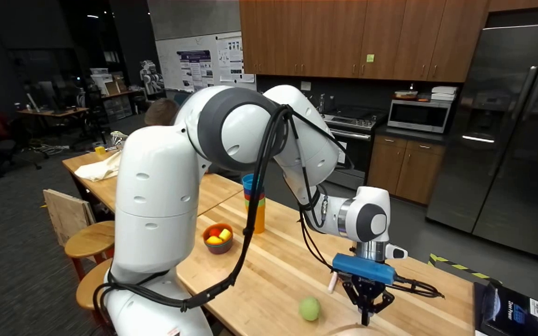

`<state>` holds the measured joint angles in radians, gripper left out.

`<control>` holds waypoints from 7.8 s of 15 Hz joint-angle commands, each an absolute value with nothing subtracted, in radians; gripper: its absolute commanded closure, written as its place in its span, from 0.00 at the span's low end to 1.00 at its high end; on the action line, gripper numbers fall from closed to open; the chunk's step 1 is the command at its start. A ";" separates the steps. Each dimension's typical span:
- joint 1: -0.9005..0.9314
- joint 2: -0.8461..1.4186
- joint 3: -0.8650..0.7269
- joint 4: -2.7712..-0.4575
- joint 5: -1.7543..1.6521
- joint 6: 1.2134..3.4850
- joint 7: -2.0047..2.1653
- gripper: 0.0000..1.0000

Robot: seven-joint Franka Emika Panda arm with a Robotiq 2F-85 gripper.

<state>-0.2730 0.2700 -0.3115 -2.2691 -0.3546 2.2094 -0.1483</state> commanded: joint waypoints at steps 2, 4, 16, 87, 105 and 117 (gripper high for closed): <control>-0.271 0.211 -0.313 -2.351 -0.409 2.156 -0.150 1.00; -0.268 0.203 -0.309 -2.371 -0.421 2.144 -0.154 1.00; -0.202 0.064 -0.217 -2.525 -0.445 2.155 -0.224 1.00; -0.102 -0.051 -0.103 -2.785 -0.232 2.627 -0.438 1.00; -0.045 -0.186 -0.083 -2.795 -0.098 2.594 -0.527 0.47; 0.029 -0.397 -0.155 -2.779 -0.083 2.413 -0.897 0.00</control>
